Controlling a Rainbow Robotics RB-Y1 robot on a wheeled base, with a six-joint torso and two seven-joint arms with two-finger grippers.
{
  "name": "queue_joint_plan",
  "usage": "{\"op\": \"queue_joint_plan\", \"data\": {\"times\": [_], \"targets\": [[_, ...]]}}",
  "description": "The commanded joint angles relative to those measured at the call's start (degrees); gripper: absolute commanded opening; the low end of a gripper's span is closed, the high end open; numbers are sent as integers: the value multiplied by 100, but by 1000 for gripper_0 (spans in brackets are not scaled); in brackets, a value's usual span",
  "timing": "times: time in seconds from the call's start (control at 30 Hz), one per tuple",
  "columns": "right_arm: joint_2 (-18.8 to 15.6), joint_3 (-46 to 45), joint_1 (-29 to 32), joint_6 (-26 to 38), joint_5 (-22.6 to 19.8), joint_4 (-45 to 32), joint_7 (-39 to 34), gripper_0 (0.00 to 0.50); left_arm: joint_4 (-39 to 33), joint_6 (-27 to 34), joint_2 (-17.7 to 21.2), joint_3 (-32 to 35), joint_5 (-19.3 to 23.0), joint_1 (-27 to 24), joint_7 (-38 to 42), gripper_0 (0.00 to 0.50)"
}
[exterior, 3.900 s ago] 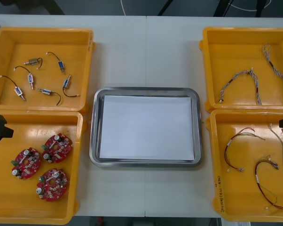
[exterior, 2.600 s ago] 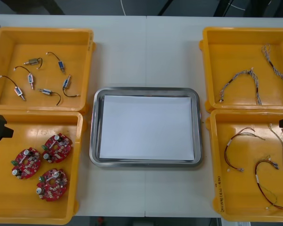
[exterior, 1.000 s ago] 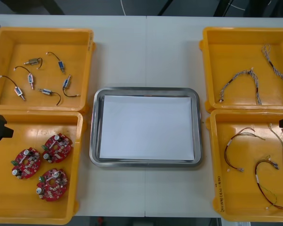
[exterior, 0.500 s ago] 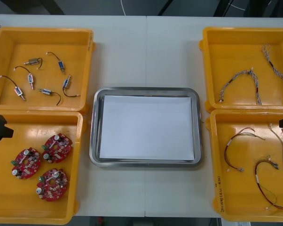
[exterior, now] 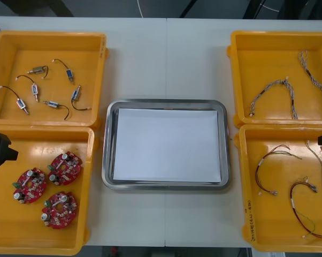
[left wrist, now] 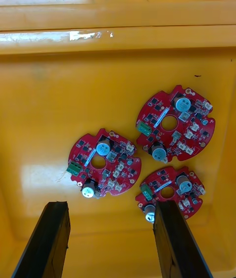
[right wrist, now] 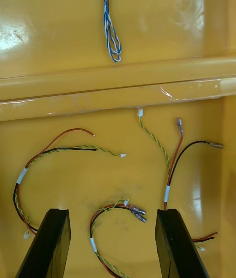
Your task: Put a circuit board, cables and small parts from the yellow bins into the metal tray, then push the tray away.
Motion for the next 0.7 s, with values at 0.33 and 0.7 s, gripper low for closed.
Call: {"op": "queue_joint_plan", "data": {"times": [0.33,0.7], "targets": [[-323,-122,361,12,-64,-58,27,500,-40,-380,641,-51,138,486,-1279,500],[-569,-7,1073,12,-301,-50,247,500,-32,-1584,1002,-60,630,1295,-1543,500]]}}
